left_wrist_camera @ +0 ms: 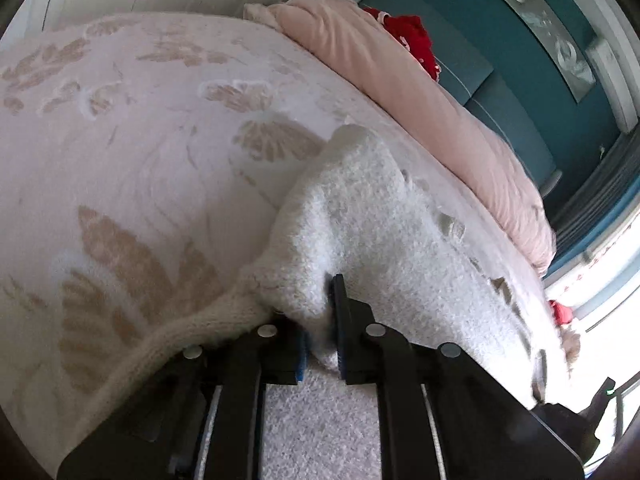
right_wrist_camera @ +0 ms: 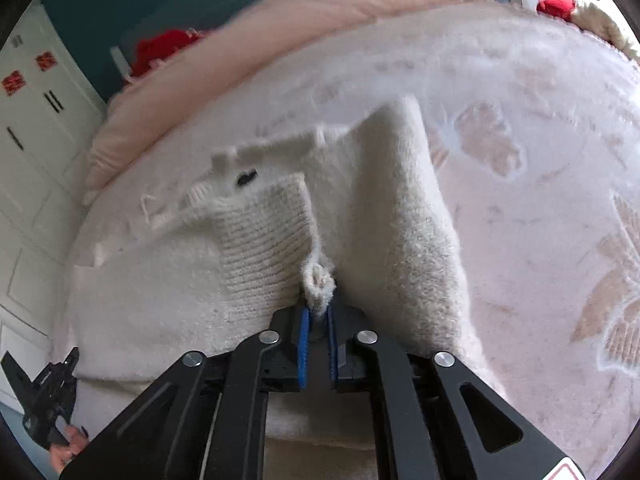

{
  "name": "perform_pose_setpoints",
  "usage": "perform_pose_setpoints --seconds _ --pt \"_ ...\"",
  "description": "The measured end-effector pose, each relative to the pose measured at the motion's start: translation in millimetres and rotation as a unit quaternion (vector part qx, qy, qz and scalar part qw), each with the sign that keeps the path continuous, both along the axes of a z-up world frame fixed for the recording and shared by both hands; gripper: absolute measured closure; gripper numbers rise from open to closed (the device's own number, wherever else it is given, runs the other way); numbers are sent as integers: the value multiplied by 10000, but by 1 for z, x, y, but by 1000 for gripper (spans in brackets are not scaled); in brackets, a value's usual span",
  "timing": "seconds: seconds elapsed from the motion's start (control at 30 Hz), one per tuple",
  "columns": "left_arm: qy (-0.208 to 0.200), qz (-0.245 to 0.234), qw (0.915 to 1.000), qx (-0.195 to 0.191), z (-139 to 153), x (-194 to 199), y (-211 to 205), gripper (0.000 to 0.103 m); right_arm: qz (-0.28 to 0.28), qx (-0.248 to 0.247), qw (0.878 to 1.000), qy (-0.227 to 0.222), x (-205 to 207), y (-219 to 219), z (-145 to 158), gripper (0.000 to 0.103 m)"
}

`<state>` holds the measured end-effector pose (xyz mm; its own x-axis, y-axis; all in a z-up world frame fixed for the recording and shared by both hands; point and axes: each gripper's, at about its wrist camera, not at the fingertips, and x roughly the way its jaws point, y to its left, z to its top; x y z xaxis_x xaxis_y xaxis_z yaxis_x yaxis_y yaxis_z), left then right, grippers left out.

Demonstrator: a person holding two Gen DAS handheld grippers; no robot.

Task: Fold small clothes

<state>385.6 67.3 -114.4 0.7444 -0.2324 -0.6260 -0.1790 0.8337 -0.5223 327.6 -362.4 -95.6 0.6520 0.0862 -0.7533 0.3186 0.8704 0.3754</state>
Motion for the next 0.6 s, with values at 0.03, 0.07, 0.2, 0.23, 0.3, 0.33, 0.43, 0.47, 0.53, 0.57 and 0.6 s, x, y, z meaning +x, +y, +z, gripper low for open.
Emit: perform_pose_setpoints --seconds 0.03,0.07,0.2,0.23,0.3,0.33,0.43,0.47,0.53,0.57,0.6 --pt "-13 -4 10000 47 1 0 -2 90 -61 106 9999 -21 -1 -4 3 96" --pt "-32 -8 10000 55 0 -2 -3 90 -132 213 9997 -15 -4 -6 6 96" --pt "-111 -20 9999 68 -4 -4 -2 90 -602 -276 9973 -305 -22 1 38 84" --pt "-134 -18 9999 100 -4 -5 -3 90 -435 -220 9973 -542 -22 11 50 83" --pt "-151 -16 9998 116 -7 -3 -1 89 68 -80 9980 -631 -10 39 64 83" --pt "-151 -17 9998 105 -7 -3 -1 89 458 28 9968 -649 3 59 69 84" --pt "-163 -19 9998 72 -8 -4 -1 89 1791 434 9809 -615 54 137 73 85" --pt "-169 -18 9998 69 -8 -5 -1 89 2210 593 9723 -472 78 172 66 85" --pt "-182 -21 9998 63 -9 -5 -1 89 2608 550 9636 -221 110 217 52 85" --pt "-193 -24 9998 56 -9 -5 0 89 2798 455 9590 -43 128 243 41 85" --pt "-205 -25 9998 50 -11 -4 0 89 2890 367 9566 101 142 260 31 85"
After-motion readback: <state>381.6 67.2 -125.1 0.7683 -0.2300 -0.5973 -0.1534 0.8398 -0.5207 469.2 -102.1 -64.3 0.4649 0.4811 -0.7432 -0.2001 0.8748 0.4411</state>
